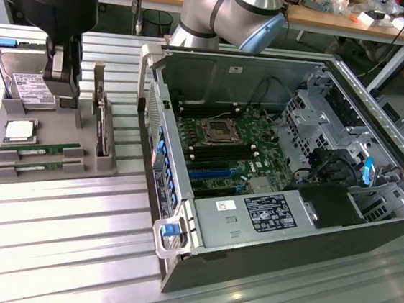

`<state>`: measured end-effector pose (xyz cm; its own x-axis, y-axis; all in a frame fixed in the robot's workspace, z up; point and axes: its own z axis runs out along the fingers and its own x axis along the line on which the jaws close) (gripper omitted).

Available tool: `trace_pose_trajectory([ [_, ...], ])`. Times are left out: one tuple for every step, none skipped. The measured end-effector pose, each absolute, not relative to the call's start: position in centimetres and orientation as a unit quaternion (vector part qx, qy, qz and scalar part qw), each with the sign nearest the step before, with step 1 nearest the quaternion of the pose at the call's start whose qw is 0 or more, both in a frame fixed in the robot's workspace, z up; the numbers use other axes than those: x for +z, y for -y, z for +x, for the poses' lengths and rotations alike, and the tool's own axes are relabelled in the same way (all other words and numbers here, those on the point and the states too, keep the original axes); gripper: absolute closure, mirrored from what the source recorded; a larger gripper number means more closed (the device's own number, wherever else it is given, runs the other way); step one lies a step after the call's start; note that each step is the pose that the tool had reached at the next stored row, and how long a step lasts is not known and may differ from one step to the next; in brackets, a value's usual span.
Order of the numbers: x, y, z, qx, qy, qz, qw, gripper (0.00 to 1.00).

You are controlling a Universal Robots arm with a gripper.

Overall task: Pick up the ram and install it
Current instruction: 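Pick up the ram and move it above insertion slot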

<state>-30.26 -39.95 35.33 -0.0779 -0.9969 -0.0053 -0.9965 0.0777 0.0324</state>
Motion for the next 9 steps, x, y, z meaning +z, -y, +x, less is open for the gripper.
trace_pose_trajectory([
  [35.28, 39.95, -30.27, -0.014, 0.735, 0.678, 0.009, 0.70],
  [35.25, 39.95, -30.28, -0.014, 0.736, 0.677, 0.009, 0.70],
  [35.20, 39.95, -30.29, -0.014, 0.737, 0.675, 0.009, 0.70],
  [35.17, 39.95, -30.30, -0.014, 0.738, 0.675, 0.009, 0.70],
  [35.13, 39.95, -30.31, -0.014, 0.739, 0.674, 0.009, 0.70],
  [35.08, 39.95, -30.31, -0.014, 0.740, 0.672, 0.009, 0.70],
  [35.03, 39.95, -30.31, -0.014, 0.740, 0.672, 0.009, 0.70],
  [34.99, 39.95, -30.31, -0.014, 0.741, 0.671, 0.009, 0.70],
  [34.97, 39.95, -30.31, -0.014, 0.741, 0.671, 0.009, 0.70],
])
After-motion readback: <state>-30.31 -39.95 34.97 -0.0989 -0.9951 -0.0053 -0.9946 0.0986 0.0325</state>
